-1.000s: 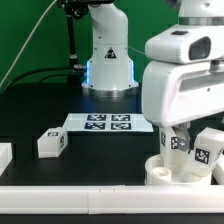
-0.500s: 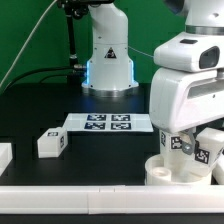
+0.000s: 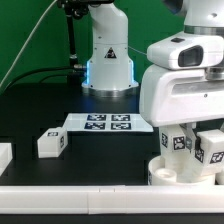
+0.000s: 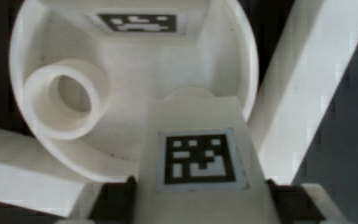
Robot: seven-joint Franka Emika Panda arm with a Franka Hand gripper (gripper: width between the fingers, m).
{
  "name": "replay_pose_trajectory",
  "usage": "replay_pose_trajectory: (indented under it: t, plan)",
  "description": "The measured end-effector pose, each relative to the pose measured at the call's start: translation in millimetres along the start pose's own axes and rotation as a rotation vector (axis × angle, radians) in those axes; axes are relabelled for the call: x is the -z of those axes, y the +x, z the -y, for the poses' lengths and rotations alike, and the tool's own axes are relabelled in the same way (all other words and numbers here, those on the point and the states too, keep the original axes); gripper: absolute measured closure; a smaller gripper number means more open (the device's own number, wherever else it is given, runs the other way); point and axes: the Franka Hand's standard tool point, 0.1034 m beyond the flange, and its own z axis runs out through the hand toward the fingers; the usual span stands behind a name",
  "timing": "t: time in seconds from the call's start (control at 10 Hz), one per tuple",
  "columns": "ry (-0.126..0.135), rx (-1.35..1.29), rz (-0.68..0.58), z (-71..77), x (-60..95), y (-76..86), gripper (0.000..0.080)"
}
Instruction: Assemble stool
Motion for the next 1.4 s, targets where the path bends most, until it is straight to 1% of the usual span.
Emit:
replay_pose_trajectory:
  t: [0.1, 0.3, 0.4, 0.5, 0.6, 0.7, 0.8, 0.9, 1.0, 1.4]
  plan:
    - [-0.004, -0.143, -0.042, -3.5, -1.0, 4.5, 0.0462]
    - [0.008, -0.445, -0.090, -2.5, -0.8, 9.5, 0.0462]
    - [0.023, -0.574, -0.098, -2.8, -0.9, 10.2, 0.0462]
    - [0.027, -0.729, -0.100, -1.6, -1.6, 9.8, 0.0462]
    - [0.032, -0.827, -0.100, -1.6, -2.1, 9.8, 0.0462]
    - [0.051, -1.001, -0.097, -1.9, -2.7, 9.4, 0.0462]
    - [0.083, -1.160, -0.098, -1.5, -3.3, 7.9, 0.0462]
    - [0.103, -1.246, -0.096, -1.4, -3.5, 6.7, 0.0462]
    - [0.116, -1.315, -0.100, -2.0, -3.4, 5.8, 0.0462]
    - [0.128, -1.512, -0.089, -2.4, -3.5, 5.5, 0.0462]
